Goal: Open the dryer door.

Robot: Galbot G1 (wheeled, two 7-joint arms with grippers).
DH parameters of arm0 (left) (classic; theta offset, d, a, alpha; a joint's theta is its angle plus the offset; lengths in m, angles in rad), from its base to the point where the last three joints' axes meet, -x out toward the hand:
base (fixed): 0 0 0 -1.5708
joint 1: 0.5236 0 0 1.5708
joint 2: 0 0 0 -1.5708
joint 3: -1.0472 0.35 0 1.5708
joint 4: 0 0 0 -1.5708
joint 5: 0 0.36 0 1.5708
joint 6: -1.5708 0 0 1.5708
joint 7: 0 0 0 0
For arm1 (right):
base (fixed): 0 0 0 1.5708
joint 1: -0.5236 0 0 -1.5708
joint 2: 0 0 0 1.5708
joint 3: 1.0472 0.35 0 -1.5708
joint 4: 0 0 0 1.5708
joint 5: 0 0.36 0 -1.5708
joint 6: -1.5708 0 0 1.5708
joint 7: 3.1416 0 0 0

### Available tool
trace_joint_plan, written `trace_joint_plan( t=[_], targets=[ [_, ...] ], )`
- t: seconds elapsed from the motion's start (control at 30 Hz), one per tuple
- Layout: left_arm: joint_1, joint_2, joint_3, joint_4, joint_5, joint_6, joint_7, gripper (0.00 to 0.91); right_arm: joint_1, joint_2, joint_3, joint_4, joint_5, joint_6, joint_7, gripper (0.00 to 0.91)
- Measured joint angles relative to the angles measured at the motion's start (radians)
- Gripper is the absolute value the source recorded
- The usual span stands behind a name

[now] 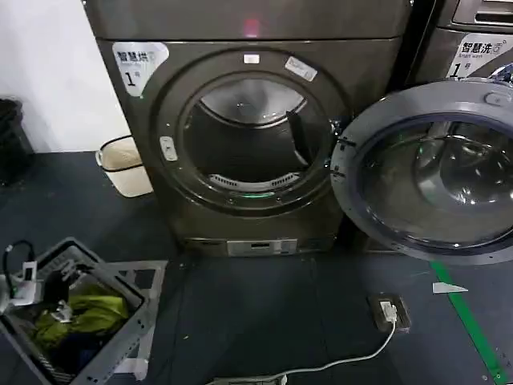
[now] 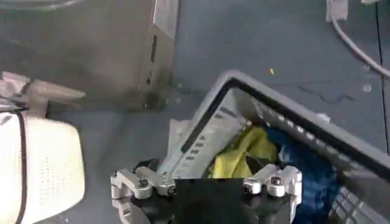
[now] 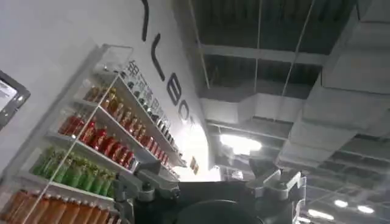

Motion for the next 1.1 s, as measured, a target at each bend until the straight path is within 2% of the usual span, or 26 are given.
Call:
trace_joint_plan(
  t=[0.43,1.1],
  targets=[
    [-0.017,0.015,0.023,0.022,0.012,0.018,0.051,0.907,0.002,0.0,0.002,-0.008,-0.001,0.0,-0.011,0.907],
    [-0.019,0.023,0.026,0.044,0.067,-0.001,0.092,0.907,0.006,0.016,-0.005,0.003,-0.004,0.0,-0.016,0.907]
  ],
)
